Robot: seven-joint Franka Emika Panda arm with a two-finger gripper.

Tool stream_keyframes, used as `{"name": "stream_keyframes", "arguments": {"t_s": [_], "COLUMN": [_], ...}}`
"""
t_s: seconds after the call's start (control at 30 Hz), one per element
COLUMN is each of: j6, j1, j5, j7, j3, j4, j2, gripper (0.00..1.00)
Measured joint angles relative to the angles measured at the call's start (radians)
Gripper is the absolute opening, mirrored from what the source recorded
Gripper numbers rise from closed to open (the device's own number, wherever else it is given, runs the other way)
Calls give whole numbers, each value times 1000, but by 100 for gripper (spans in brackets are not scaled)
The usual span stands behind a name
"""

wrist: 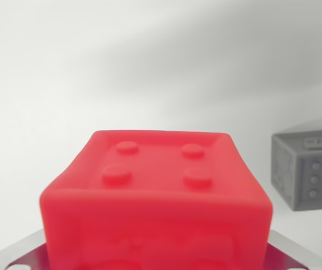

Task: Destack cube

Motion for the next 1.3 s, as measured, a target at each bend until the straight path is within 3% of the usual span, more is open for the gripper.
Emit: {"name": "stream_keyframes", "arguments": {"t_s": [0.63,1.3], "j6": [5,5], "j1": [34,75], "j5": [0,0], "j7": [77,156], "j3": [23,37], "j4": [68,150], "j2": [73,153], "gripper": [0,0]}}
